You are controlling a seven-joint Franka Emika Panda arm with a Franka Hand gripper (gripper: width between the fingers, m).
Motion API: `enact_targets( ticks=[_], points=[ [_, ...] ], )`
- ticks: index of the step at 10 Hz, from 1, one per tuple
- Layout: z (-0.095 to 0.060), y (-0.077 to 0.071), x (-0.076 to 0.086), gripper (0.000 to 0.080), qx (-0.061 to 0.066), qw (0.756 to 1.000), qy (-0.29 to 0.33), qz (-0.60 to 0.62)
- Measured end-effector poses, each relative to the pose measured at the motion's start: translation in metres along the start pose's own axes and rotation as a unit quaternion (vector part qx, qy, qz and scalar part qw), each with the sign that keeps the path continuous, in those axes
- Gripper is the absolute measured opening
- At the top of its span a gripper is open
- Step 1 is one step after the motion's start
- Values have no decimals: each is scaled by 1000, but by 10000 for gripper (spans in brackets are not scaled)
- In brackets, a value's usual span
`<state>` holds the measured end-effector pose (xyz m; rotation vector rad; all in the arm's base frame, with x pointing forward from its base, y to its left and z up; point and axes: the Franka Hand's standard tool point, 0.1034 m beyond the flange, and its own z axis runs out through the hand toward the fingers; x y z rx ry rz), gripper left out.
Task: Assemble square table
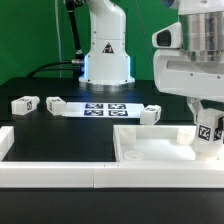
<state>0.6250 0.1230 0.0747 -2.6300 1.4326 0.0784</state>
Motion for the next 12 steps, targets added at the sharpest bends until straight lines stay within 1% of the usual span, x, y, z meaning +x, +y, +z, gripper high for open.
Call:
enact_targets(
  ticks=[1, 2, 3, 4, 5, 6, 7, 8, 9, 11, 12],
  points=[
    [0, 0, 0, 290, 4, 1000, 0, 10],
    [0, 0, -1, 390, 4, 1000, 0, 6],
    [0, 0, -1, 390, 3, 1000, 1, -27],
    [-2, -2, -3, 531, -6, 995, 4, -103],
    [-4, -3, -3, 612, -17, 981, 8, -193],
    [-6, -4, -2, 612, -19, 963, 9, -268],
    [-5, -4, -2, 642, -20, 956, 8, -292],
    [-5, -4, -2, 647, -20, 950, 8, -312],
    [-5, -3, 0, 647, -22, 929, 8, -369],
    [-7, -3, 5, 649, -35, 864, 18, -501],
    [-7, -4, 7, 649, -36, 820, 24, -571]
  ],
)
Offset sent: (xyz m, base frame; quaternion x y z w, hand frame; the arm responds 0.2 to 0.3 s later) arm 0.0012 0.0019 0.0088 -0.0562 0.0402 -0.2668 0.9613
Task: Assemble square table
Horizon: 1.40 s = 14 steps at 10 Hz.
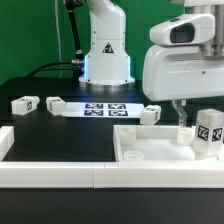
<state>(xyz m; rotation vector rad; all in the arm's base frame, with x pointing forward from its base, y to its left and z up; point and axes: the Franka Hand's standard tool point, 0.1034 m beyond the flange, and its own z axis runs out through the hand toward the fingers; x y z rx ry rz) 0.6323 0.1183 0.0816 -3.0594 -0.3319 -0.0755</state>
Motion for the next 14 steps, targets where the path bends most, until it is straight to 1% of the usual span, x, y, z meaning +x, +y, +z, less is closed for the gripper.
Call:
enact_targets(
  ticks=[1, 2, 4, 6, 8, 9, 10, 11, 12, 13, 14],
  points=[
    [0, 1, 1, 649, -1, 998, 3, -69],
    [0, 3, 1, 649, -1, 995, 3, -99],
    [0, 2, 0, 640, 0, 995, 3, -96],
    [1, 2, 0, 288, 1, 997, 2, -76],
    [1, 1, 0, 288, 3, 1000, 2, 2],
    [1, 1, 0, 288, 3, 1000, 2, 13],
    [1, 3, 0, 288, 8, 995, 2, 101],
    [1, 4, 0, 288, 12, 981, 1, 192],
    [2, 5, 0, 288, 17, 957, -1, 288],
    [2, 8, 0, 288, 20, 939, -3, 342],
    [2, 9, -1, 288, 24, 929, -4, 369]
  ],
)
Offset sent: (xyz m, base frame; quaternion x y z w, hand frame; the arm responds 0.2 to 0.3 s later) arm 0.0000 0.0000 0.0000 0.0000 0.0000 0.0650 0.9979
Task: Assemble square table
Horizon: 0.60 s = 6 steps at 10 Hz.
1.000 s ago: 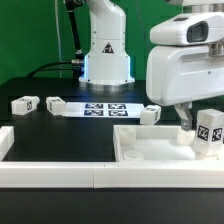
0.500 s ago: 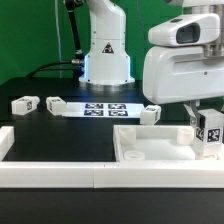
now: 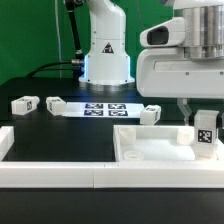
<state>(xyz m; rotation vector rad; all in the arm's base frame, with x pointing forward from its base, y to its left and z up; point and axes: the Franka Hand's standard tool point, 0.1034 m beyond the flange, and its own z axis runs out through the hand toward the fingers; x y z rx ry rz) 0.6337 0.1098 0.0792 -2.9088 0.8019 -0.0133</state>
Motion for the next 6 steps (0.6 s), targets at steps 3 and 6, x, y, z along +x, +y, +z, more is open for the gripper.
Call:
enact_targets(
  ticks=[3, 6],
  points=[
    [0, 1, 0, 288, -1, 997, -1, 81],
    [1, 2, -4, 289, 12, 965, -2, 260]
  ],
)
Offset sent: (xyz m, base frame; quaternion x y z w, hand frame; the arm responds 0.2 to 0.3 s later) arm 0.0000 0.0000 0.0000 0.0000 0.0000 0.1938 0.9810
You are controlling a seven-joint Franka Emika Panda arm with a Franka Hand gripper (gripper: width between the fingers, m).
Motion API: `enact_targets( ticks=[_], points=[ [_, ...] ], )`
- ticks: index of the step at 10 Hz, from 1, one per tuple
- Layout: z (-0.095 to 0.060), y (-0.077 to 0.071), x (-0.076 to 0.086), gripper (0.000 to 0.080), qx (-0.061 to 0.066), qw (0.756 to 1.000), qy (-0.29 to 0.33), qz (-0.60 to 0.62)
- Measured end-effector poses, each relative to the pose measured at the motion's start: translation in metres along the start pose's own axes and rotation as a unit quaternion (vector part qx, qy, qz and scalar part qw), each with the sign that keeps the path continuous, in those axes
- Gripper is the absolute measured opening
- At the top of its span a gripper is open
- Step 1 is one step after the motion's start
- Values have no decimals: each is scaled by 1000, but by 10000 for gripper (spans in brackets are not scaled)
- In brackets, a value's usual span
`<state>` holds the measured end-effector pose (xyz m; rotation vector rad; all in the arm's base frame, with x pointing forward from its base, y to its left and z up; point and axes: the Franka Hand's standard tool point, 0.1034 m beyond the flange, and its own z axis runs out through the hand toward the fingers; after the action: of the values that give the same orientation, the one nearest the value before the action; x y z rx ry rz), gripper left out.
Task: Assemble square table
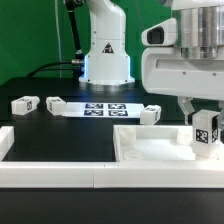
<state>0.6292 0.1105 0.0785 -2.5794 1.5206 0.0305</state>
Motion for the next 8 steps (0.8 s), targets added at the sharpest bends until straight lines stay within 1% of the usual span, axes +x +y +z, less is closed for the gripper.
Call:
enact_targets(
  ticks=[1, 2, 3, 4, 5, 6, 7, 8],
  points=[
    [1, -1, -5, 289, -1, 998, -3, 70],
    [2, -2, -8, 290, 3, 993, -5, 121],
    [2, -1, -9, 290, 8, 988, -6, 156],
    [2, -1, -9, 290, 11, 982, -9, 190],
    [2, -2, -11, 372, 11, 977, -13, 211],
    [3, -2, -12, 509, 11, 981, -13, 192],
    [3, -2, -13, 509, 10, 986, -12, 164],
    [6, 0, -16, 619, -3, 997, -6, 72]
  ],
)
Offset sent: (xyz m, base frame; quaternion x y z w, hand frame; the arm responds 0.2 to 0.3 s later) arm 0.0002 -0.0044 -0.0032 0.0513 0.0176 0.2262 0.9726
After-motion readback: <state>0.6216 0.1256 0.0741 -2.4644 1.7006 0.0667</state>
